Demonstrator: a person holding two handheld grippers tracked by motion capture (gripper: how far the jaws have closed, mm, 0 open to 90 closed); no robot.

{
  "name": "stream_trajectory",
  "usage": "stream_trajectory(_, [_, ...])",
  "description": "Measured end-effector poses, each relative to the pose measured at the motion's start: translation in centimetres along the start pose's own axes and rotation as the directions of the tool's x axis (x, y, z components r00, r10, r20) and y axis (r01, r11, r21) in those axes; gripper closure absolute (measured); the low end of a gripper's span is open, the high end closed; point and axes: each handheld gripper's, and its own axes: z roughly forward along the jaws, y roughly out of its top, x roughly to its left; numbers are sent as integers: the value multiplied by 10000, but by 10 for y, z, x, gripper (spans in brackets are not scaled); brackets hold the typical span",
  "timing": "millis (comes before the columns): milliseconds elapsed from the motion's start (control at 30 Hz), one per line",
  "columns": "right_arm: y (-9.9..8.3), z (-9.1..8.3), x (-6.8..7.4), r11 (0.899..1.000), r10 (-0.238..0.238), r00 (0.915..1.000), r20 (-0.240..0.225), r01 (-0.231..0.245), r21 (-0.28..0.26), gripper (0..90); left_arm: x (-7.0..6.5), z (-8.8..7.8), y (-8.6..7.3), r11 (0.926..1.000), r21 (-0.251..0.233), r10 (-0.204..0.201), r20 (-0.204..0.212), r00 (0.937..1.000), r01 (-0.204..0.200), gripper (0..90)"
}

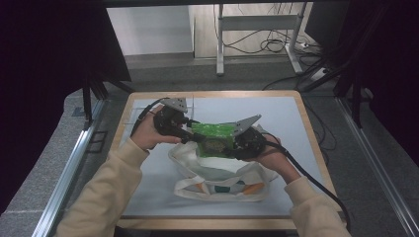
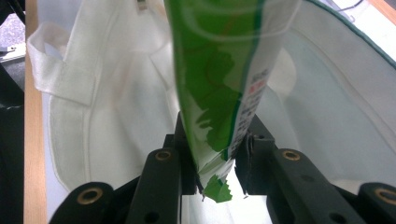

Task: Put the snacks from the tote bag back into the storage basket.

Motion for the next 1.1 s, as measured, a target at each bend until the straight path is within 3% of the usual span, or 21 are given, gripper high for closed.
stream_trajectory(67, [2,1,1,10000,-23,10000,-55,23,-27,719,-2,2,0,9998,97,148,6,9999,-148,620])
stream_trajectory(233, [2,2,0,10000,-23,9998,-198,22,-47,713,-4,0,-2,9990,242,374,-126,9992,-371,698])
stream_trajectory(433, [3,1,-1,9997,73,9991,-412,-82,-218,675,-4,-2,-5,9993,234,308,-125,9994,-305,739])
stream_trajectory(633, [3,-4,2,9974,-65,9999,-155,53,-715,587,-2,-6,-9,10000,51,43,-123,9999,-43,761])
stream_trajectory(733, [2,-8,3,9948,192,9998,-14,-193,-1000,507,-1,-7,-11,9999,171,-9,-355,9994,15,762])
stream_trajectory(833, [0,-14,4,9914,394,9990,218,-363,-1257,440,0,-10,-13,10000,47,-73,-337,9994,74,762])
stream_trajectory(1100, [-10,-33,7,9779,1161,9918,528,-1048,-1811,371,-2,-19,-14,9995,-281,-182,-429,9989,170,762])
